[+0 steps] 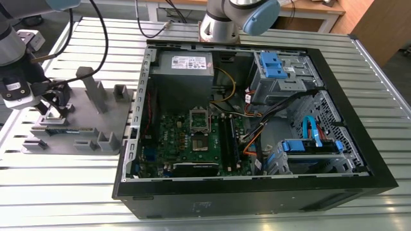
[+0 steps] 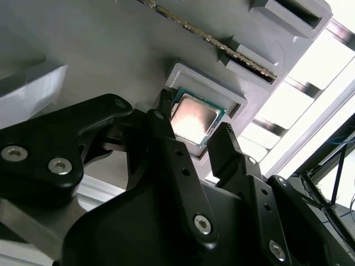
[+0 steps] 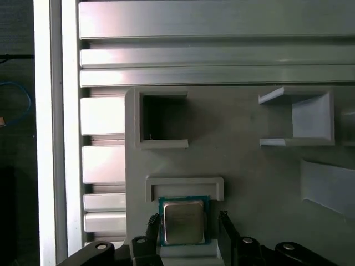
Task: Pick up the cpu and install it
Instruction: 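Pick up the cpu and move it towards the insertion slot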
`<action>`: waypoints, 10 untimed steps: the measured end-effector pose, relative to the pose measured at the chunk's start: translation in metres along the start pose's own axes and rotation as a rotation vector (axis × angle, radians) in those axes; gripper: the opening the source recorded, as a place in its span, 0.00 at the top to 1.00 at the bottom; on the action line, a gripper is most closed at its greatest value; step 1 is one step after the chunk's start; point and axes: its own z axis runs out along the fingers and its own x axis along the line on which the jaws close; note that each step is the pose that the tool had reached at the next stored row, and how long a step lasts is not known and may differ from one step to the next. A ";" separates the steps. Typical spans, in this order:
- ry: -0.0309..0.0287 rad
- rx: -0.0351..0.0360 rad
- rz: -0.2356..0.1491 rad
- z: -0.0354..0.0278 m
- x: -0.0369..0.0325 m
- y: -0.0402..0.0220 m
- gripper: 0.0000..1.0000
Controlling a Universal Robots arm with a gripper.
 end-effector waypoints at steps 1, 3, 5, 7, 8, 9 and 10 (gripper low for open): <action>-0.0001 -0.0002 -0.007 0.0003 0.0000 0.0000 0.47; -0.0006 -0.0005 -0.019 0.0009 -0.0001 0.0000 0.47; -0.0005 -0.0010 -0.038 0.0013 0.0000 0.0001 0.47; -0.0003 -0.0014 -0.051 0.0016 0.0000 0.0002 0.47; -0.0003 -0.0015 -0.055 0.0017 -0.0001 0.0002 0.47; -0.0004 -0.0017 -0.058 0.0019 -0.0001 0.0004 0.47; -0.0006 -0.0018 -0.059 0.0022 0.0000 0.0008 0.47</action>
